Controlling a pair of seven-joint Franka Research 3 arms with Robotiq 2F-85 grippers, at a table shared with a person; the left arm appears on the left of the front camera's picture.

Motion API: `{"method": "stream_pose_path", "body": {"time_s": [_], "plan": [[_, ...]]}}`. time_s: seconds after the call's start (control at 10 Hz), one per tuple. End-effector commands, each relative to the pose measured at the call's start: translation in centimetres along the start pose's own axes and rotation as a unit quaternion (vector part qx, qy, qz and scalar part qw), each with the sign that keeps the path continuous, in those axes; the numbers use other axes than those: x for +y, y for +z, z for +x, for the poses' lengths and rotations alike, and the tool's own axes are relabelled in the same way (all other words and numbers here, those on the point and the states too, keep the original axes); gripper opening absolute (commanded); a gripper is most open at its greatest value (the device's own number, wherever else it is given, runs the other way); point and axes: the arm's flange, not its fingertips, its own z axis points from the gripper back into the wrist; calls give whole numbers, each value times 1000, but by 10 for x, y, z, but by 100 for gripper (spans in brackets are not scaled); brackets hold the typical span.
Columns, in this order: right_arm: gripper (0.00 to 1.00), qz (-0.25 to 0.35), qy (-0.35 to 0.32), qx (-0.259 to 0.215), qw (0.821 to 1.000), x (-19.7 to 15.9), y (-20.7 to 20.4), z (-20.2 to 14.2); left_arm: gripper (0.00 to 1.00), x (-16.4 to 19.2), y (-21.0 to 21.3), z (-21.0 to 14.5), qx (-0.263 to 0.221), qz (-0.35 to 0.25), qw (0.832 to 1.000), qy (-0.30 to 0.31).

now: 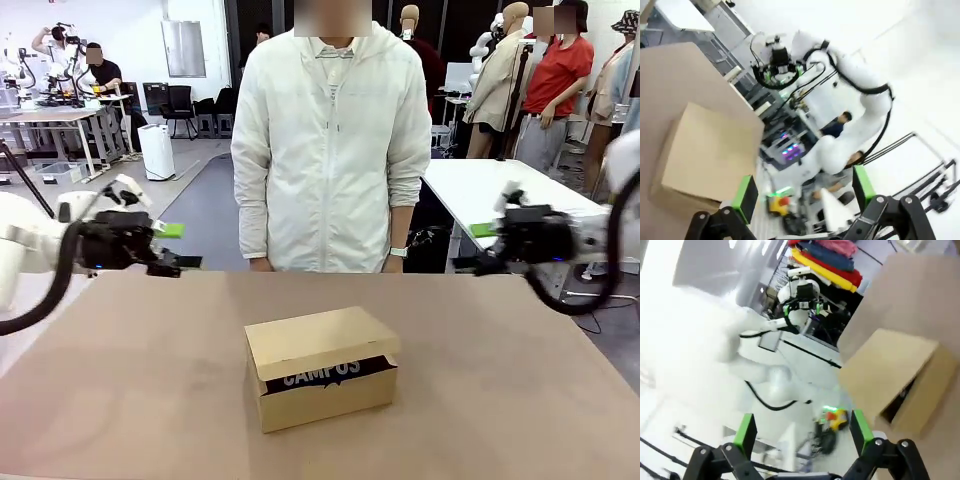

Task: Pack the items into the box.
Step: Close the Mailer Box.

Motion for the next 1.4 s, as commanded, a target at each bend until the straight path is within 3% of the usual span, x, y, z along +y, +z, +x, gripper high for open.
{"method": "stream_pose_path", "body": {"time_s": [0.0,0.2,0.3,0.4,1.3], "plan": [[100,-29,-67,-52,996,11,35,-43,100,-16,26,-8,-26,39,994,98],[100,-40,-96,-89,991,-1,70,-70,100,-19,53,-25,-40,79,982,165],[100,-49,-85,-81,992,-11,74,-64,100,-8,58,-28,-42,89,977,190],[100,-29,-81,-75,993,0,72,-71,100,-10,56,-17,-46,61,988,132],[100,-29,-81,-75,993,0,72,-71,100,-10,56,-17,-46,61,988,132]]}}
